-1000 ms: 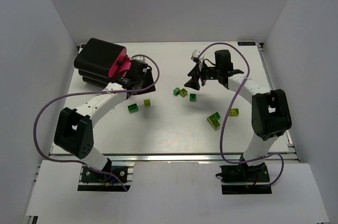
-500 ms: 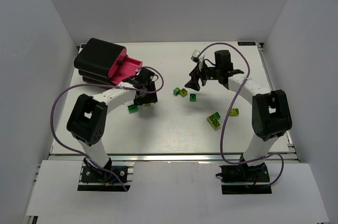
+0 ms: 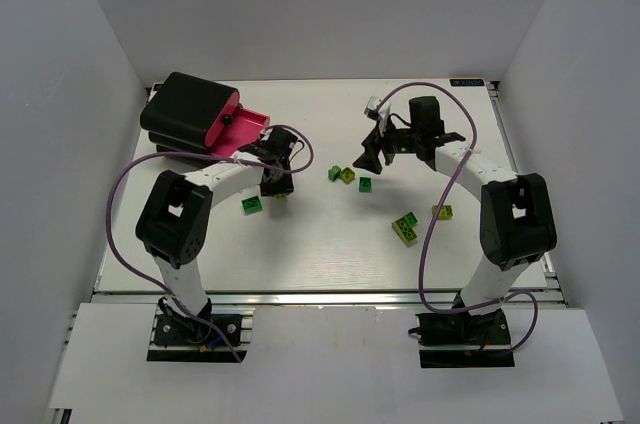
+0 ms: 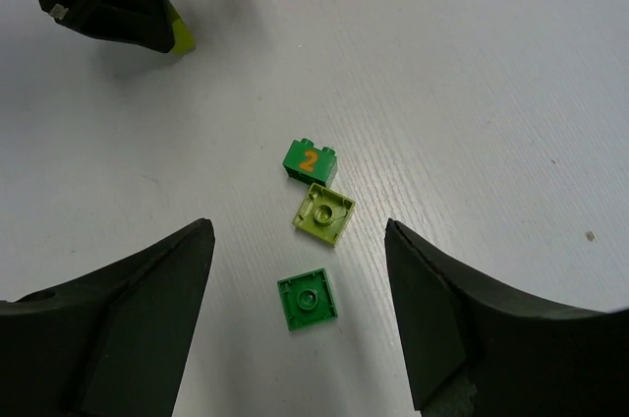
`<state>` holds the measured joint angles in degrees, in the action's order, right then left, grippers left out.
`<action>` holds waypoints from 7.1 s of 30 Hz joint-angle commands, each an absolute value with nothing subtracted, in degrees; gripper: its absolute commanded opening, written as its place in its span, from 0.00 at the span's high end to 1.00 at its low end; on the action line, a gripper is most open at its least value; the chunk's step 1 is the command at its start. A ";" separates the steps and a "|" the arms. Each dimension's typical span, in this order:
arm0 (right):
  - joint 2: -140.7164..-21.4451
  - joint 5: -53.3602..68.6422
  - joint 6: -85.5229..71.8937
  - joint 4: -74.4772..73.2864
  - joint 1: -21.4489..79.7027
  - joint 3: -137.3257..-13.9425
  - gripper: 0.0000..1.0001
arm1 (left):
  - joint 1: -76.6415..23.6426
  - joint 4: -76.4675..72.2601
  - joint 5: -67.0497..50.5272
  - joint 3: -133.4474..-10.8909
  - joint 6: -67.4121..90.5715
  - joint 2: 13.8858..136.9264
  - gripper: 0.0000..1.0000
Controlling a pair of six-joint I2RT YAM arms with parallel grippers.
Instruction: Sort the legos into containers by color
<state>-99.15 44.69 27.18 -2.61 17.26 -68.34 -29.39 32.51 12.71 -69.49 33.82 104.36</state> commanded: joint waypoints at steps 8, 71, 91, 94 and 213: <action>-97.82 45.17 29.18 -4.66 17.05 -68.99 0.42 | -29.53 32.69 20.27 -77.33 12.93 90.01 0.78; -116.90 22.06 34.98 -17.23 26.28 -85.69 0.86 | -21.27 40.00 20.92 -60.83 36.29 58.29 0.37; -134.01 34.20 18.38 9.92 38.93 -118.99 1.00 | -21.80 47.02 26.72 -54.23 48.87 36.39 0.37; -136.40 29.80 16.18 16.86 41.31 -119.62 0.98 | -21.80 47.81 26.28 -54.49 49.22 35.42 0.37; -142.91 16.35 6.23 27.15 47.81 -125.16 0.86 | -25.22 47.37 27.16 -54.05 49.83 33.66 0.38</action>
